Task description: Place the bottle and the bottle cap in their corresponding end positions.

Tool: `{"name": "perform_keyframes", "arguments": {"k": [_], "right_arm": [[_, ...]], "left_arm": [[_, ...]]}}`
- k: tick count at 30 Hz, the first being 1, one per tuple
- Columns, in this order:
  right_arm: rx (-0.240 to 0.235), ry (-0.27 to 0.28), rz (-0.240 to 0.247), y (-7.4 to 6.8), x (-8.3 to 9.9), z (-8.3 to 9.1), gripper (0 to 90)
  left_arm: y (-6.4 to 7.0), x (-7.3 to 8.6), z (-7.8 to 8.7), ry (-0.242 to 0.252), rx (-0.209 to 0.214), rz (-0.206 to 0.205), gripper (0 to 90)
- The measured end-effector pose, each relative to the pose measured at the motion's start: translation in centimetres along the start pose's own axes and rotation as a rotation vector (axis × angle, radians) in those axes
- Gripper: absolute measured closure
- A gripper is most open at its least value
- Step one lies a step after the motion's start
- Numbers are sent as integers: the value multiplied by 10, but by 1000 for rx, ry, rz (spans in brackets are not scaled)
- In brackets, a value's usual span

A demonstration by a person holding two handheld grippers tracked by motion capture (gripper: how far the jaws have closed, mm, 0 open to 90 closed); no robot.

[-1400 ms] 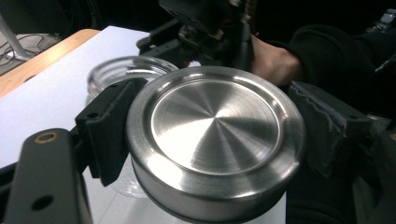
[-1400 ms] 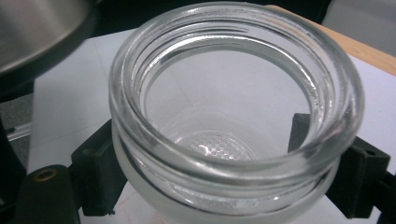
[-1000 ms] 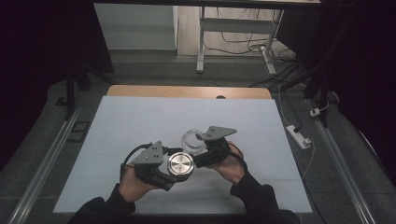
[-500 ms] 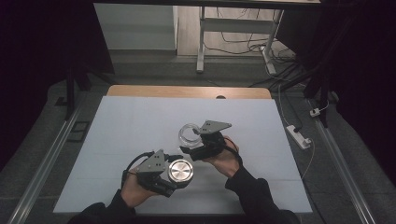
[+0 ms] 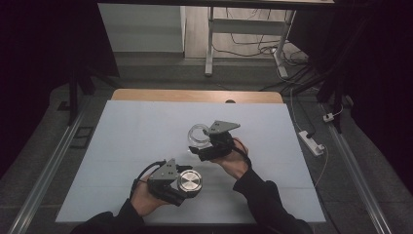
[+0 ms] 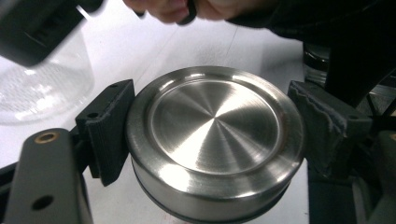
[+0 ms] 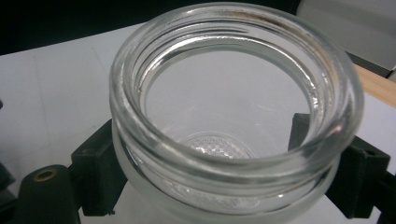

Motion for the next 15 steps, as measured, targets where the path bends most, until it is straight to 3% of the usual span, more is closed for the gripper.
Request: {"name": "perform_keyframes", "arguments": {"k": [15], "right_arm": [[58, -17, -14, 22, 2, -21, 144]], "left_arm": [[-12, 21, -28, -82, -6, 15, 199]]}}
Point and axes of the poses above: each handheld gripper's, and its own axes: z roughly backward along the jaws, x roughly out of its underside, y roughly to its right, the point moved 8 cm from there along -z, roughly forward along the jaws, and after that the axes turned 4 degrees about -z, right-handed, at the moved point
